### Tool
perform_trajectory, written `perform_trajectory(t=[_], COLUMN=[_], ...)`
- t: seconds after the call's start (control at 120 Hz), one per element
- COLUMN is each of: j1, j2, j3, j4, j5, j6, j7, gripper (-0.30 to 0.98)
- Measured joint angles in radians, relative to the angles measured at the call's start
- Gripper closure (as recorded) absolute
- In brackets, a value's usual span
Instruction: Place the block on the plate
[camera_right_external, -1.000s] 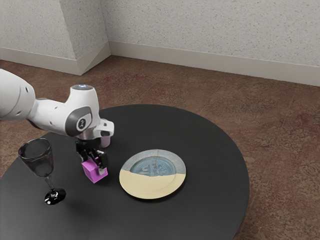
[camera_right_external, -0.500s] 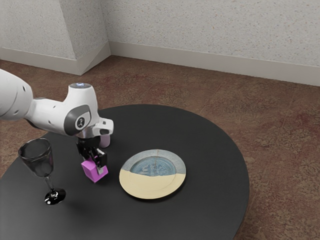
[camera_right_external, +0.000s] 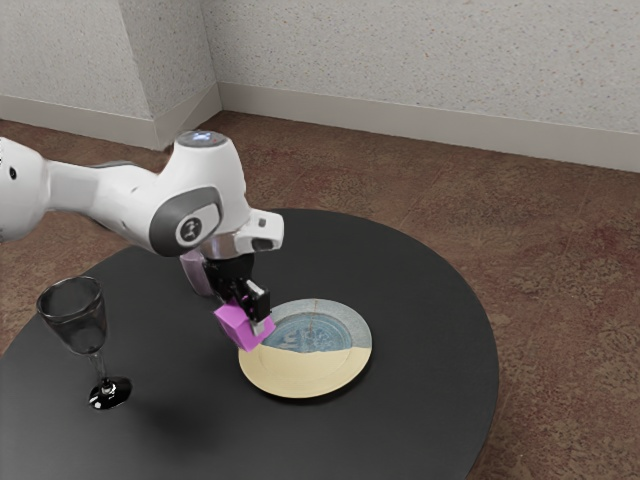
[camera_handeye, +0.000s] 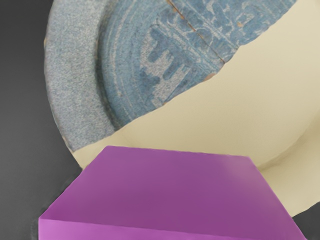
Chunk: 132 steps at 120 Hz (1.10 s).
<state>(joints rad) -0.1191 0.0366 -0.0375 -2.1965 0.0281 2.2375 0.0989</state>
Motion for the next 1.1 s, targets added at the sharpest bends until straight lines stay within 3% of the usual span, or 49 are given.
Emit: perform_trajectory(t=[0.233, 0.592, 0.958, 1.1], j1=[-0.047, 0.042, 0.042, 0.003], j2=[0.048, 0.251, 0.168, 0.111], j3=[-0.087, -0.081, -0.079, 0.015], j4=[0.054, 0.191, 0.187, 0.207], j5=[-0.003, -0.003, -0.006, -0.003], j6=[-0.001, 0.043, 0.062, 0.036], j7=[-0.13, -0.251, -0.304, -0.296], gripper=[0.34, 0.33, 0.07, 0.04])
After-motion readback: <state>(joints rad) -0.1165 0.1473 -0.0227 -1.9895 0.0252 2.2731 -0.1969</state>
